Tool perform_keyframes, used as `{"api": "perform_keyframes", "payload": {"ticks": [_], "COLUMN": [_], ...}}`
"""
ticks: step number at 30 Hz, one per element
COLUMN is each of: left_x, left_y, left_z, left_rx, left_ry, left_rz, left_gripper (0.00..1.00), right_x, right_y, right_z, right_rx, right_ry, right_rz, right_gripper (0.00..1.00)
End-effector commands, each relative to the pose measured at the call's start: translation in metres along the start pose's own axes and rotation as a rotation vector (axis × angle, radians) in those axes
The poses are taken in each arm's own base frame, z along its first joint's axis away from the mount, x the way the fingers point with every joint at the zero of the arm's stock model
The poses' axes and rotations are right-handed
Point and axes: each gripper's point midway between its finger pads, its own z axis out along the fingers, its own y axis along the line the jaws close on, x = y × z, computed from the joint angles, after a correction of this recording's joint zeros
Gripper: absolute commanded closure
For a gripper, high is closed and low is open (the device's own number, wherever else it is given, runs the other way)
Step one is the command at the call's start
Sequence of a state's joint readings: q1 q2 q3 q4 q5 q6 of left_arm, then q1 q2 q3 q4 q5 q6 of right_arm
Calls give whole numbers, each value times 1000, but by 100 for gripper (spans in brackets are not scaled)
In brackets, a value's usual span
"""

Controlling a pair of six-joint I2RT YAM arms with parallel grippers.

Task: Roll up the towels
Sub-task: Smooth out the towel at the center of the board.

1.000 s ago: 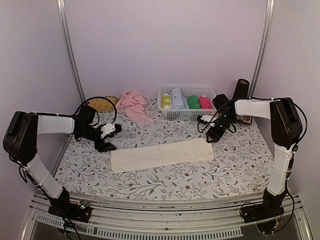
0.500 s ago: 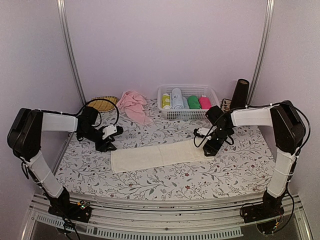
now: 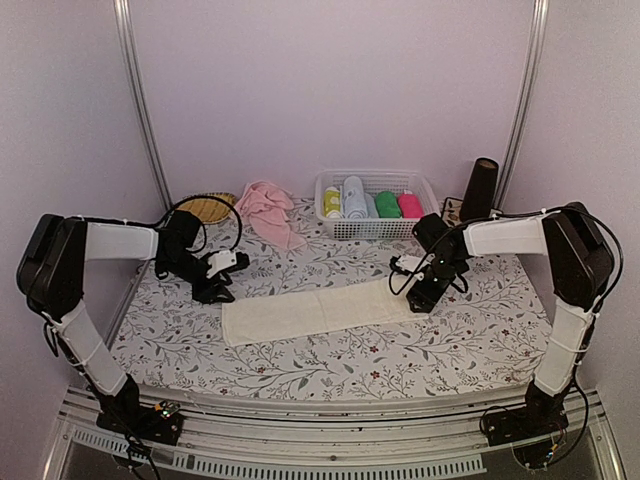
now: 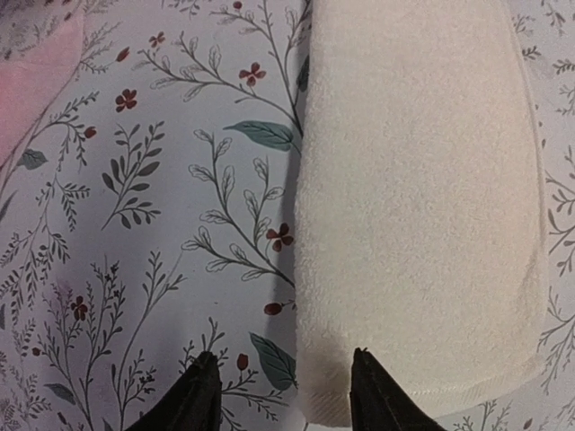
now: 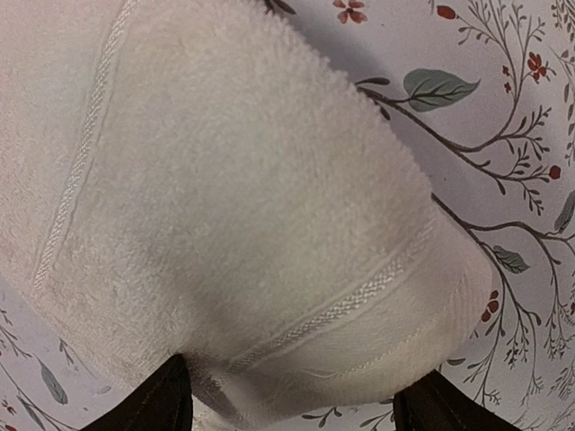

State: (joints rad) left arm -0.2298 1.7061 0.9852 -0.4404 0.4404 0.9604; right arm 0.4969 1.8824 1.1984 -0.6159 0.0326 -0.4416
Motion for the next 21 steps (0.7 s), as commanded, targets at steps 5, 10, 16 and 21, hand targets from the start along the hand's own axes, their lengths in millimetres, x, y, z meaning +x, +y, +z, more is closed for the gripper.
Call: {"api": "perform_keyframes", "payload": {"ticks": [5,10,16,21], "left_x": [12,13,21,21], "left_y": [-22,-16,-20,-22], "left_z": [10,7,7,5], "left_rx": [38,-3,8,12], "left_ry": [109,115,154,149], "left_rz": [12,-1,-7,-2], "left_gripper": [56,62,63,72], "right_x": [1,0,0,0], "right_y": [-9,-10,-10,-10], "right_z": [-4,-4,-4,-5], "right_rx": [53,58,59,61], "right_ry": [-2,-4,-2,-2], "right_rz": [9,9,7,7], "right_gripper": [23,23,23,23]}}
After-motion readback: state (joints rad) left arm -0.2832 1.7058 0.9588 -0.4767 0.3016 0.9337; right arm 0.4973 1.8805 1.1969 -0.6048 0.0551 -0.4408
